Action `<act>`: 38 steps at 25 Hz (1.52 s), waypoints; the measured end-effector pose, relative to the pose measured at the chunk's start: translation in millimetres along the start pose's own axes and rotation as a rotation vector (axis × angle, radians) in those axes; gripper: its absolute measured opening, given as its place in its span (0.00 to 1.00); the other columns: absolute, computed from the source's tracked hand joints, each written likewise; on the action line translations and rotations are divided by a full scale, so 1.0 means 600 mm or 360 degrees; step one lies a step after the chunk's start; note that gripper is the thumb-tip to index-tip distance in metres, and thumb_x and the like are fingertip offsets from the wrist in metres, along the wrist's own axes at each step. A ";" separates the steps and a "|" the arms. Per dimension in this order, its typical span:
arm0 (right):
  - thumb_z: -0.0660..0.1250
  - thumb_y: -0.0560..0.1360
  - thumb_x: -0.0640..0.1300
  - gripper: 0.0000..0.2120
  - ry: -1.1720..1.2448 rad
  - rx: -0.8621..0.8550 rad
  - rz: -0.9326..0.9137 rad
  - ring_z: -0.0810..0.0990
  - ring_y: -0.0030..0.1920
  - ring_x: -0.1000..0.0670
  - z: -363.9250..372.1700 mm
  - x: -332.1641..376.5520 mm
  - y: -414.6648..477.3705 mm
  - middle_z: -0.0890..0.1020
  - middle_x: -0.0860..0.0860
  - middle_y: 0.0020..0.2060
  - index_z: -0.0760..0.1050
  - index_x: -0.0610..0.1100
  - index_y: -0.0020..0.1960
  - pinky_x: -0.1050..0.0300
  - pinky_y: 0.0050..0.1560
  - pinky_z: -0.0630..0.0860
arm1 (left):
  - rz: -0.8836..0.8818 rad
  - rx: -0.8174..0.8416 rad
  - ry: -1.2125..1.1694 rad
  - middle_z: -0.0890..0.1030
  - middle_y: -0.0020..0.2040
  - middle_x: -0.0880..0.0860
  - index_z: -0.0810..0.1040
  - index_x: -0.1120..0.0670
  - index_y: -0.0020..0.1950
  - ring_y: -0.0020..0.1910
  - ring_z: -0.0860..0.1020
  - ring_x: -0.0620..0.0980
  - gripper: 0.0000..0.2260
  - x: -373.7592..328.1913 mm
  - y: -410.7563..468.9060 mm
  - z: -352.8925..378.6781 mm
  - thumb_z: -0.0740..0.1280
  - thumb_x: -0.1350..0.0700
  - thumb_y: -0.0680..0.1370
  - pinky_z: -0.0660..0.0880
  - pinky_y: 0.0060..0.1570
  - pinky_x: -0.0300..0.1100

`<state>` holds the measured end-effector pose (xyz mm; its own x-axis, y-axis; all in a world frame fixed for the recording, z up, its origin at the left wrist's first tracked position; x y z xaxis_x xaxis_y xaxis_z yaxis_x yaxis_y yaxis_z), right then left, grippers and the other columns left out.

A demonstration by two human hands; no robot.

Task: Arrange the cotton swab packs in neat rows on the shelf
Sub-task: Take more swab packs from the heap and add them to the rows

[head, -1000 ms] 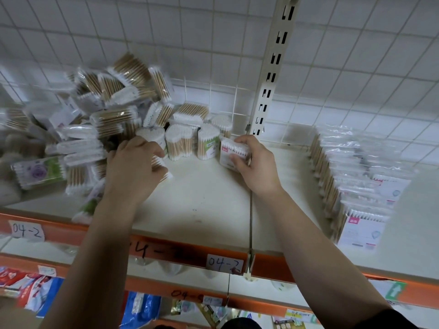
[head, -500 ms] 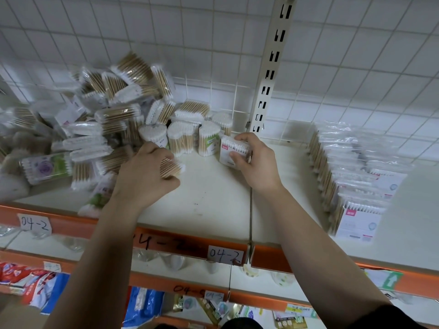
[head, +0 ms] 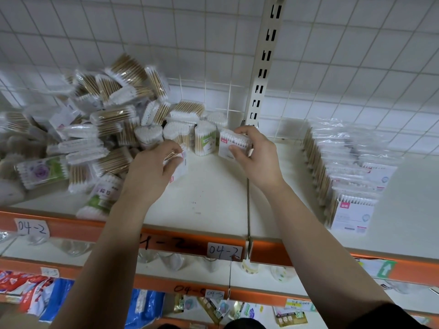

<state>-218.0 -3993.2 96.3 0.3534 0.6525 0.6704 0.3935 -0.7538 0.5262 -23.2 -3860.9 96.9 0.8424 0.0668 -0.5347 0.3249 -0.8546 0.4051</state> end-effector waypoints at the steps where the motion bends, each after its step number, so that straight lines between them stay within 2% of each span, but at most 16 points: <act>1: 0.70 0.73 0.42 0.13 -0.0005 -0.0007 0.0001 0.73 0.38 0.54 -0.004 0.003 0.002 0.80 0.53 0.45 0.74 0.45 0.56 0.67 0.42 0.69 | -0.0036 0.0066 -0.0024 0.80 0.52 0.51 0.76 0.49 0.54 0.46 0.78 0.49 0.11 0.002 0.001 0.001 0.71 0.57 0.74 0.69 0.46 0.42; 2: 0.70 0.72 0.42 0.12 -0.0009 -0.0011 -0.0003 0.73 0.38 0.54 -0.008 0.006 0.004 0.80 0.52 0.44 0.74 0.45 0.55 0.65 0.41 0.69 | -0.0073 0.0131 -0.0030 0.78 0.54 0.51 0.75 0.47 0.54 0.50 0.77 0.50 0.15 0.004 0.003 0.002 0.74 0.58 0.71 0.68 0.47 0.42; 5: 0.70 0.72 0.44 0.12 0.0000 -0.0018 0.0013 0.76 0.38 0.51 -0.019 0.013 0.008 0.79 0.52 0.44 0.74 0.46 0.55 0.55 0.42 0.74 | -0.0123 0.0111 -0.0102 0.77 0.54 0.49 0.73 0.47 0.56 0.52 0.75 0.48 0.21 -0.007 0.005 -0.002 0.74 0.62 0.68 0.66 0.47 0.38; 8: 0.69 0.71 0.46 0.12 -0.0002 -0.0057 0.0055 0.78 0.39 0.49 -0.038 0.021 0.010 0.79 0.51 0.44 0.74 0.48 0.53 0.47 0.42 0.77 | -0.0184 -0.0041 -0.0282 0.75 0.49 0.47 0.70 0.52 0.63 0.48 0.74 0.47 0.26 -0.032 0.008 -0.005 0.76 0.62 0.68 0.67 0.45 0.37; 11: 0.69 0.71 0.46 0.10 0.0013 -0.0095 0.0083 0.78 0.39 0.48 -0.074 0.034 0.011 0.80 0.51 0.42 0.73 0.49 0.51 0.46 0.40 0.77 | -0.0190 -0.0161 -0.0378 0.77 0.41 0.48 0.70 0.52 0.59 0.40 0.77 0.49 0.25 -0.062 0.018 -0.005 0.77 0.61 0.66 0.70 0.37 0.39; 13: 0.70 0.71 0.43 0.09 0.0053 -0.0121 0.0080 0.77 0.40 0.49 -0.106 0.042 0.010 0.80 0.52 0.41 0.73 0.48 0.50 0.48 0.40 0.76 | -0.0152 -0.0213 -0.0426 0.78 0.41 0.45 0.72 0.50 0.53 0.41 0.79 0.49 0.20 -0.087 0.027 -0.001 0.77 0.60 0.66 0.74 0.39 0.40; 15: 0.70 0.71 0.43 0.09 0.0058 -0.0151 0.0046 0.77 0.42 0.49 -0.138 0.046 0.008 0.80 0.53 0.42 0.74 0.47 0.50 0.50 0.42 0.75 | -0.0078 -0.0216 -0.0474 0.78 0.43 0.40 0.75 0.49 0.50 0.43 0.79 0.44 0.17 -0.117 0.037 0.007 0.77 0.60 0.67 0.74 0.41 0.36; 19: 0.71 0.71 0.44 0.11 -0.0016 -0.0218 0.0042 0.77 0.43 0.50 -0.220 0.023 0.001 0.81 0.52 0.43 0.75 0.46 0.52 0.56 0.43 0.73 | 0.0130 -0.0180 -0.0563 0.80 0.49 0.45 0.77 0.50 0.56 0.47 0.79 0.47 0.18 -0.210 0.055 0.042 0.76 0.56 0.68 0.76 0.50 0.42; 22: 0.70 0.72 0.44 0.11 -0.0079 -0.0280 0.0069 0.76 0.45 0.53 -0.290 -0.009 -0.010 0.80 0.53 0.46 0.76 0.45 0.53 0.60 0.45 0.72 | 0.0158 -0.0188 -0.0611 0.80 0.48 0.46 0.76 0.47 0.58 0.46 0.78 0.45 0.20 -0.281 0.065 0.072 0.76 0.56 0.68 0.73 0.48 0.34; 25: 0.68 0.73 0.42 0.11 -0.0130 -0.0373 0.0105 0.75 0.46 0.56 -0.355 -0.042 -0.024 0.76 0.55 0.48 0.76 0.47 0.56 0.63 0.48 0.71 | 0.0212 -0.0171 -0.0671 0.79 0.48 0.44 0.77 0.46 0.57 0.47 0.78 0.42 0.18 -0.337 0.071 0.101 0.75 0.55 0.69 0.75 0.50 0.38; 28: 0.67 0.74 0.41 0.12 -0.0179 -0.0421 0.0123 0.73 0.43 0.61 -0.415 -0.079 -0.043 0.73 0.53 0.51 0.76 0.45 0.58 0.69 0.47 0.69 | 0.0233 -0.0146 -0.0677 0.78 0.48 0.37 0.78 0.47 0.56 0.46 0.75 0.32 0.17 -0.389 0.069 0.134 0.74 0.57 0.70 0.72 0.50 0.31; 31: 0.66 0.75 0.39 0.12 -0.0216 -0.0423 0.0165 0.72 0.44 0.66 -0.457 -0.116 -0.067 0.73 0.49 0.53 0.76 0.43 0.58 0.76 0.46 0.65 | 0.0270 -0.0114 -0.0639 0.78 0.49 0.36 0.77 0.47 0.58 0.48 0.73 0.28 0.16 -0.432 0.062 0.163 0.73 0.57 0.72 0.67 0.49 0.24; 34: 0.65 0.75 0.38 0.12 -0.0248 -0.0321 0.0193 0.72 0.47 0.60 -0.473 -0.152 -0.093 0.74 0.46 0.54 0.76 0.41 0.57 0.77 0.51 0.64 | 0.0314 -0.0125 -0.0551 0.77 0.52 0.38 0.77 0.48 0.60 0.48 0.71 0.24 0.16 -0.463 0.054 0.185 0.72 0.56 0.74 0.64 0.47 0.20; 36: 0.65 0.75 0.37 0.13 -0.0279 -0.0223 0.0222 0.72 0.46 0.55 -0.469 -0.174 -0.109 0.73 0.45 0.54 0.76 0.40 0.59 0.77 0.50 0.64 | 0.0361 -0.0164 -0.0504 0.76 0.52 0.40 0.77 0.49 0.60 0.48 0.70 0.25 0.16 -0.477 0.049 0.193 0.72 0.56 0.73 0.63 0.47 0.20; 38: 0.66 0.74 0.35 0.14 -0.0313 -0.0144 0.0227 0.72 0.45 0.54 -0.462 -0.191 -0.122 0.73 0.46 0.53 0.76 0.40 0.59 0.79 0.48 0.63 | 0.0388 -0.0192 -0.0469 0.75 0.52 0.42 0.77 0.49 0.60 0.48 0.71 0.27 0.17 -0.486 0.043 0.201 0.73 0.56 0.73 0.64 0.48 0.21</act>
<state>-522.5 -4034.3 125.6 0.5618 0.5349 0.6311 0.2532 -0.8374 0.4844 -312.5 -3964.4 173.5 0.7471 -0.2961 -0.5951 0.1939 -0.7592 0.6213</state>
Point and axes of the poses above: each hand's wrist, its own y-axis towards the middle knuckle, its own z-axis out of the palm, x = y × z, the point moved 3 cm from there along y, towards the middle knuckle
